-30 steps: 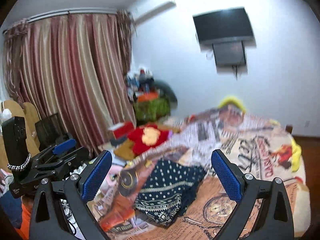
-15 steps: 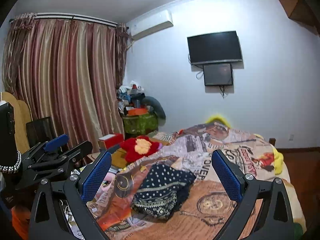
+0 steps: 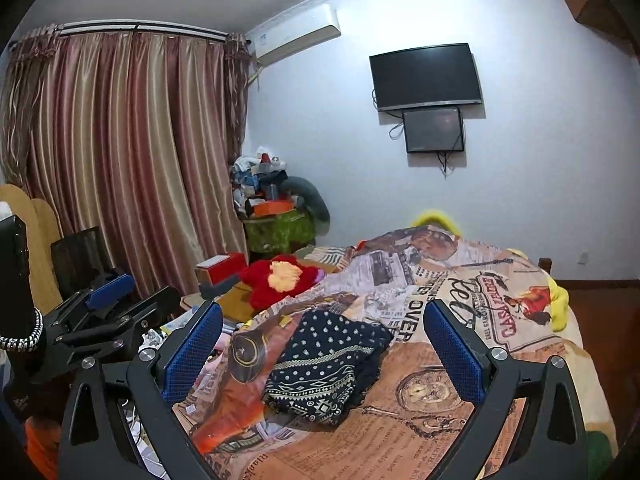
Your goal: Fold large clothes
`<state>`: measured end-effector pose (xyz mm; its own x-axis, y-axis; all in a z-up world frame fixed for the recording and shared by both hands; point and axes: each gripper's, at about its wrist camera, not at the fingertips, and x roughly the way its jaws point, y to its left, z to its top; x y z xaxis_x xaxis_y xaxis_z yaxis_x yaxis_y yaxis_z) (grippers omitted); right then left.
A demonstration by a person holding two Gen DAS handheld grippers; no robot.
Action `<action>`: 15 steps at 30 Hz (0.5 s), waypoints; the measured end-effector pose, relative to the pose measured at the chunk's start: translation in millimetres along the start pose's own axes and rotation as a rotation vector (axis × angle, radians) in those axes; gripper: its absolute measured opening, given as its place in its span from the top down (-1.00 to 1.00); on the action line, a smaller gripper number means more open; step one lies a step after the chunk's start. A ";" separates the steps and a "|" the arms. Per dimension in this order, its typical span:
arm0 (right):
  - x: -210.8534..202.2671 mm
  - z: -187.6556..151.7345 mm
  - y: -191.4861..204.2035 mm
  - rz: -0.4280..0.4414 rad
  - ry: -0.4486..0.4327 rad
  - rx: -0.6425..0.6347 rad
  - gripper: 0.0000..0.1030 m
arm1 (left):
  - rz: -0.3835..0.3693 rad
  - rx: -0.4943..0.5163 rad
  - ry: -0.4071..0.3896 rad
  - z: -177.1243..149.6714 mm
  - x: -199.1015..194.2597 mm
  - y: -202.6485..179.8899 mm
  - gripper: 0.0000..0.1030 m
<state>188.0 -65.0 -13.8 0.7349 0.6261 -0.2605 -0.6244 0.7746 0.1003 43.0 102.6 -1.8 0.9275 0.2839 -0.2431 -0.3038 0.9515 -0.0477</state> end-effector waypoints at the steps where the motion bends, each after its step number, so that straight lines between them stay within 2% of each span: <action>1: 0.3 -0.4 0.4 0.001 0.002 -0.001 -0.95 | 0.002 -0.001 0.000 -0.2 0.1 -0.1 -0.71; 15: 1.4 -2.2 0.3 0.012 0.011 -0.004 -0.95 | 0.016 -0.017 -0.001 -2.1 -0.3 -2.1 -0.71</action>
<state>188.3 -64.1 -16.3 0.7244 0.6344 -0.2700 -0.6342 0.7667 0.0997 43.0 100.3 -3.6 0.9228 0.2994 -0.2425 -0.3224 0.9447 -0.0607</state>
